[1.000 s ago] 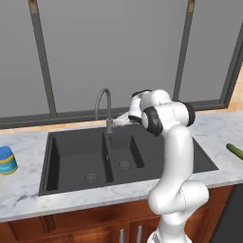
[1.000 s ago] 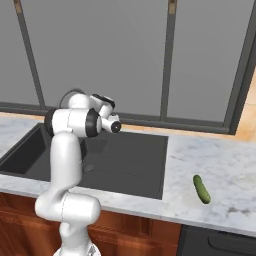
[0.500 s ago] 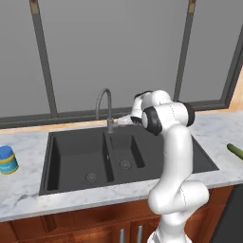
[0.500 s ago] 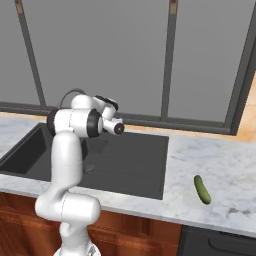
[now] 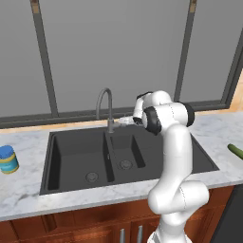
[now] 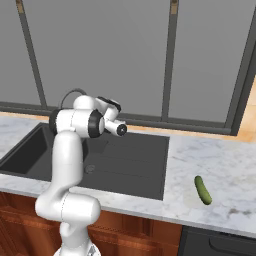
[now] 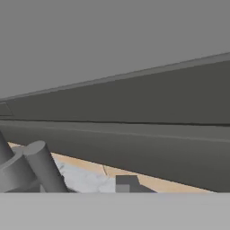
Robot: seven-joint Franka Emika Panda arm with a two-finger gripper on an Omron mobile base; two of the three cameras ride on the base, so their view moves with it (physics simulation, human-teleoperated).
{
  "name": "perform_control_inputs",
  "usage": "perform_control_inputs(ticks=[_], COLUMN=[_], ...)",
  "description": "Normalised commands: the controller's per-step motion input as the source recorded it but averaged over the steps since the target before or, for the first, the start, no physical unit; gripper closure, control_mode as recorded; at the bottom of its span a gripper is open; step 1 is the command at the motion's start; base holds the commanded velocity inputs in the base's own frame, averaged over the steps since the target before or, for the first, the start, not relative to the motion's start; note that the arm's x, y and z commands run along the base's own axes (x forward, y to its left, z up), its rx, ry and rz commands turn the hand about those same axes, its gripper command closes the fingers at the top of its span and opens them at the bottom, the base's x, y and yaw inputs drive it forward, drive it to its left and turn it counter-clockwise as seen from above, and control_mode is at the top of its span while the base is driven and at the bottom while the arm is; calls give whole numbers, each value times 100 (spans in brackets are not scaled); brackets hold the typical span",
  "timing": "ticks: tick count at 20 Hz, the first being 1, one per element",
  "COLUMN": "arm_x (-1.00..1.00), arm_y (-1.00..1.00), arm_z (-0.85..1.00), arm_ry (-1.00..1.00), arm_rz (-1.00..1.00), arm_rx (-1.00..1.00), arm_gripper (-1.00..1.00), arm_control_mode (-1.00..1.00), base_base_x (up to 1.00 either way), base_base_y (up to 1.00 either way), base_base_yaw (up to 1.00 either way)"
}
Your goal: Turn on the sink faucet. Then move the cucumber from the counter to the sink. Turn off the sink. Move the vegetable from the sink to the pot next to the stove. Finally move the pot to the rear left burner.
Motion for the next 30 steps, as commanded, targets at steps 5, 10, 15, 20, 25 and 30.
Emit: perform_control_inputs(ticks=[5,10,15,20,25,30], arm_x=[-1,0,0,0,0,-20], arm_y=[-72,-60,-51,-14,-4,-10], arm_z=[-68,-53,-47,7,38,44], arm_ry=[8,6,8,7,0,3], arm_rz=[-3,-2,-2,-1,0,-5], arm_rx=[12,16,16,6,0,0], arm_gripper=[100,100,100,-100,-100,-100], arm_control_mode=[-100,-100,-100,-100,-100,-100], base_base_x=[0,0,0,0,0,0], base_base_y=[0,0,0,0,0,0], base_base_yaw=[0,0,0,0,0,0])
